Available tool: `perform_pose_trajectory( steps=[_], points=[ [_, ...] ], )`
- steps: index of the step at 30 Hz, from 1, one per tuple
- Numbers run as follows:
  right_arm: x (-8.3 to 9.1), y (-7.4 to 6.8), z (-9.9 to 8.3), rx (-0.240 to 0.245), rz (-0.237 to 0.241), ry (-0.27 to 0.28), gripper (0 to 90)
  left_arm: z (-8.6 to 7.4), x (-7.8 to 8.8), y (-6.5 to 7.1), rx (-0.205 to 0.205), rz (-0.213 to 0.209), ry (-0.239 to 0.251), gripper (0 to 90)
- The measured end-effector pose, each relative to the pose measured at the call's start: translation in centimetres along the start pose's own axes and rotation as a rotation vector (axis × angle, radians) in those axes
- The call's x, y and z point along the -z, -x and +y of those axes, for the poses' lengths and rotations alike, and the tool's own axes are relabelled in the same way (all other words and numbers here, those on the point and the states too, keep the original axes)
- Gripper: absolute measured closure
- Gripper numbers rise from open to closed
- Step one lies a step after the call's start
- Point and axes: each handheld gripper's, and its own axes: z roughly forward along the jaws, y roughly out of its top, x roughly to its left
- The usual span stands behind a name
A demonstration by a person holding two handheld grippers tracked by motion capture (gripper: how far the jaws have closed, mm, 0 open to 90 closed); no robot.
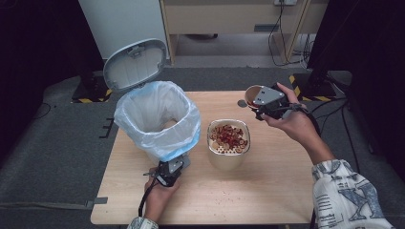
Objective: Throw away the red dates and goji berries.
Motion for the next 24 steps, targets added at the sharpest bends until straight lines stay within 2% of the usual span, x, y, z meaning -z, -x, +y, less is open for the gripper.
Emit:
perform_pose_trajectory(
  steps=[3,4,6,11,16,23,24],
  points=[
    [0.0,0.1,-0.3,-0.011,0.002,-0.002,31.2,0.0,0.0,0.0,-0.001,0.000,0.000,89.5],
    [0.1,0.3,-0.7,-0.036,0.006,0.000,31.2,0.0,0.0,0.0,0.000,-0.001,0.001,89.5],
    [0.2,0.4,-1.0,-0.054,0.009,0.000,31.2,0.0,0.0,0.0,0.000,-0.001,0.001,89.5],
    [0.2,0.6,-1.6,-0.077,0.015,-0.006,31.2,0.0,0.0,0.0,-0.001,0.000,0.001,89.5],
    [0.6,0.9,-2.5,-0.124,0.021,-0.007,31.1,0.0,0.0,0.0,0.002,0.000,0.001,89.5],
    [0.9,1.1,-3.7,-0.157,0.020,-0.011,31.1,0.0,0.0,0.0,0.000,0.000,0.001,89.5],
    [0.9,1.2,-4.1,-0.177,0.027,-0.014,31.2,0.0,0.0,0.0,0.000,0.000,0.001,89.5]
  ],
)
